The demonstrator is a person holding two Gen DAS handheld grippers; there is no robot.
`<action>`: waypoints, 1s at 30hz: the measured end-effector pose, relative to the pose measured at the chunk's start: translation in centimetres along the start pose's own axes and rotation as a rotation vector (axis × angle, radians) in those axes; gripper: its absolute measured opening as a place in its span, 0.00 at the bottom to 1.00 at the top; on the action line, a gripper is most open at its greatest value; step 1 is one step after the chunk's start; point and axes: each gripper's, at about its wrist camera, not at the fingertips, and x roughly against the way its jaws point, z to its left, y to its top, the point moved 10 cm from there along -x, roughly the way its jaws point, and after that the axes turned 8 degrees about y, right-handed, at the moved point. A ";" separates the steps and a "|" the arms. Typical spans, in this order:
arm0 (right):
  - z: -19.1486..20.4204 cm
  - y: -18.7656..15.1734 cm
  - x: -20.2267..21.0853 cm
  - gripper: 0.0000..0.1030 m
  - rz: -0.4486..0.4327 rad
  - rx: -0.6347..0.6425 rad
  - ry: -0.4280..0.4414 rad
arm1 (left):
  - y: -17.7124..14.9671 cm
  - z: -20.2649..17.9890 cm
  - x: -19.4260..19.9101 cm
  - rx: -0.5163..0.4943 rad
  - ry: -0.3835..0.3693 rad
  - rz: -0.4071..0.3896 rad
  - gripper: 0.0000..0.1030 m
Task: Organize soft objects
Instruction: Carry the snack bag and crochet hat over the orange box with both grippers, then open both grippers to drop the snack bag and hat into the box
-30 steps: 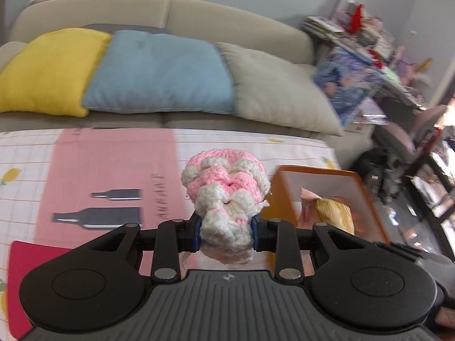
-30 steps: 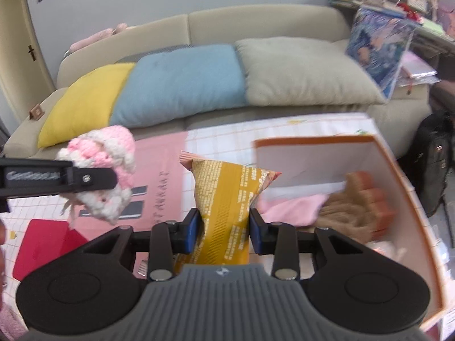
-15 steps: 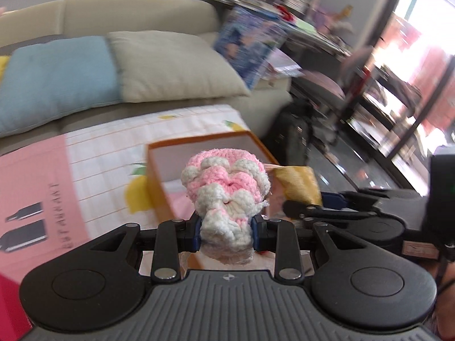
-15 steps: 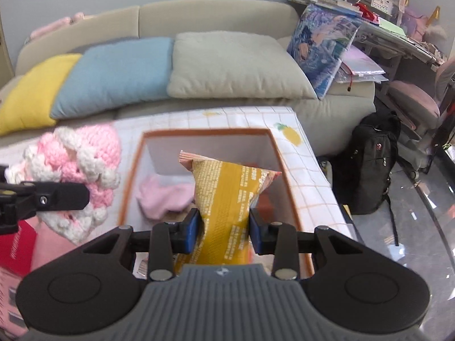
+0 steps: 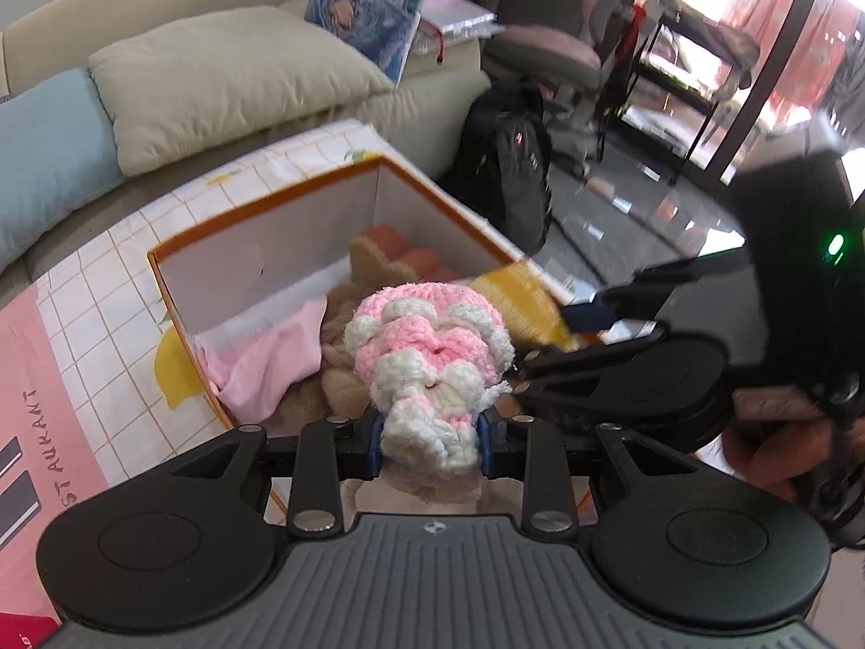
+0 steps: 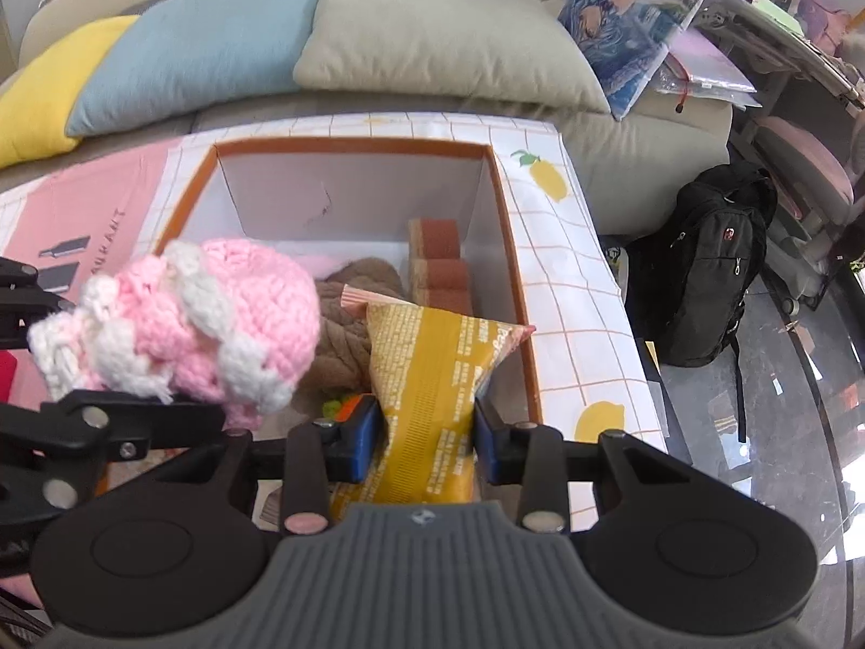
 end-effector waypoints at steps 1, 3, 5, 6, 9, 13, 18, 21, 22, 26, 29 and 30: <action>0.0 0.0 -0.1 0.35 0.002 0.003 0.001 | -0.3 -0.1 -0.3 -0.007 0.005 0.010 0.34; -0.1 0.1 -0.3 0.36 0.001 0.005 0.011 | -0.7 -0.2 -0.9 -0.019 0.013 0.035 0.34; -0.1 0.2 -0.5 0.36 0.004 0.004 0.010 | -1.2 -0.3 -1.4 -0.030 0.020 0.057 0.35; 0.0 0.1 -0.6 0.36 0.006 0.010 0.010 | -1.5 -0.2 -1.6 -0.036 0.031 0.065 0.35; 0.6 -0.1 -0.6 0.36 0.013 0.030 0.018 | -2.2 0.2 -2.1 -0.064 0.074 0.091 0.36; 1.2 -0.1 -0.6 0.36 0.017 0.029 0.034 | -2.9 0.7 -2.2 -0.092 0.106 0.119 0.43; 2.3 -0.7 -1.4 0.37 0.059 0.046 0.057 | -3.0 0.9 -1.5 -0.092 0.114 0.113 0.57; 2.7 -0.8 -1.5 0.37 0.076 0.066 0.050 | -2.9 0.9 -1.0 -0.089 0.110 0.103 0.61; 2.7 -0.8 -1.3 0.37 0.077 0.066 0.049 | -2.8 0.9 -0.8 -0.088 0.109 0.101 0.64; 2.7 -0.3 -0.1 0.48 0.062 0.081 0.038 | -2.3 0.8 0.5 -0.090 0.101 0.071 0.68; 2.8 0.5 1.5 0.51 0.033 0.092 0.032 | -1.5 0.9 2.0 -0.084 0.103 0.033 0.72; 2.9 0.8 2.1 0.51 0.023 0.096 0.026 | -1.3 1.0 2.7 -0.080 0.102 0.018 0.72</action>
